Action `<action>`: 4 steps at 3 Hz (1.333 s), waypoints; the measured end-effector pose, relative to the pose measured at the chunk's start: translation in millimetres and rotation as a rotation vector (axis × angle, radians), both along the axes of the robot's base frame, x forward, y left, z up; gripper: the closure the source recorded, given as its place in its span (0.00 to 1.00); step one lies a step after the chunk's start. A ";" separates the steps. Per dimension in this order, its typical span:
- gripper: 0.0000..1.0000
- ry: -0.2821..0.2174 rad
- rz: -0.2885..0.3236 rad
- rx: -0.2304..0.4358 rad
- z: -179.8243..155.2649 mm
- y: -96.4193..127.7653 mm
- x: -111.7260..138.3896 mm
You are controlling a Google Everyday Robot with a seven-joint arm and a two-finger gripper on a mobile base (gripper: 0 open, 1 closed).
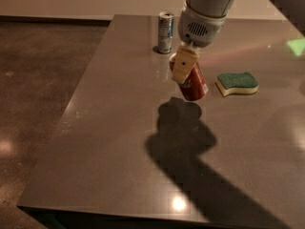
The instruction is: Knock coke can over
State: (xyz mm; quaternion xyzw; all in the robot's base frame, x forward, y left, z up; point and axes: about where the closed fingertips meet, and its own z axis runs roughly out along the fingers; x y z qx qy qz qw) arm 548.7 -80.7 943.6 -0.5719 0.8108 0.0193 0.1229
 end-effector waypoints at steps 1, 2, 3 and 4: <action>1.00 0.048 0.021 -0.078 -14.3 -10.8 -0.4; 0.84 0.079 0.031 -0.141 -28.6 -16.8 2.8; 0.53 0.102 0.037 -0.206 -44.4 -23.5 4.9; 0.29 0.113 0.039 -0.237 -52.5 -27.8 5.4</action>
Offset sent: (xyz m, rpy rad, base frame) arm -0.0101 -0.0357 -0.0460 -0.2607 0.1892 0.0463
